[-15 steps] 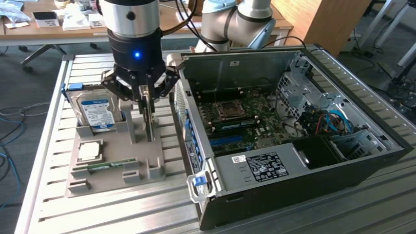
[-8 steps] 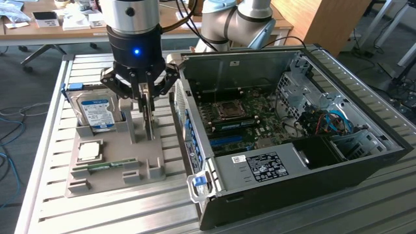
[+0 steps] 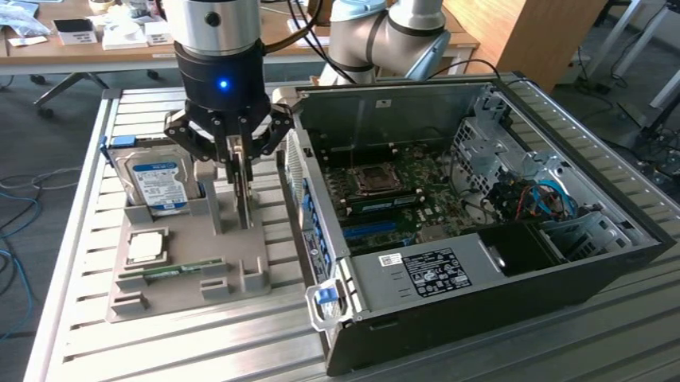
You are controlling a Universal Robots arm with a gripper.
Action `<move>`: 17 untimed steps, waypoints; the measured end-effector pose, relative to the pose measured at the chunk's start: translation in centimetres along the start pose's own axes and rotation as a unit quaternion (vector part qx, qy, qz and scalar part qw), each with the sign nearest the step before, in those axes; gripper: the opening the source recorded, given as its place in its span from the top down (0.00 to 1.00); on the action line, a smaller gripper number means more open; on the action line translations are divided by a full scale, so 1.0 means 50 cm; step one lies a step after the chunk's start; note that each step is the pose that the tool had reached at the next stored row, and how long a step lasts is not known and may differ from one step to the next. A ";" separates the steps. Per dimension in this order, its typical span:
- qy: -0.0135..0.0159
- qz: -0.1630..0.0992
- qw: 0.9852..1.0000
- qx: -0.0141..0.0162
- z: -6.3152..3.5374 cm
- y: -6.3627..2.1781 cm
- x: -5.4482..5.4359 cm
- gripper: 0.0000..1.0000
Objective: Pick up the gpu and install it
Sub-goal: 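Pick up the gpu and move the gpu toward the slot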
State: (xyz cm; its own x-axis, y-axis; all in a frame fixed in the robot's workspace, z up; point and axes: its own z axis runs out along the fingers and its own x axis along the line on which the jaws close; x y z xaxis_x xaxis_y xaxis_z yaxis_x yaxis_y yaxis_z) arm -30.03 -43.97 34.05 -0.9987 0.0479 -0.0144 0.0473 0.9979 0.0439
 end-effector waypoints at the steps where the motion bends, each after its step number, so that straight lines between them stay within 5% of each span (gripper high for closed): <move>1: 0.000 0.000 1.000 0.000 0.000 0.000 0.000 0.73; 7: 0.000 0.000 1.000 0.000 -0.005 0.000 0.000 0.73; 17: 0.000 0.000 1.000 0.000 -0.042 0.002 -0.001 0.73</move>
State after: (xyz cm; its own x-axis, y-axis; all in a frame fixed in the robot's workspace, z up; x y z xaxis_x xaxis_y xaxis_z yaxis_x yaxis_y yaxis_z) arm -30.03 -43.97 36.18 -0.9987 0.0480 -0.0144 0.0473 0.9979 0.0439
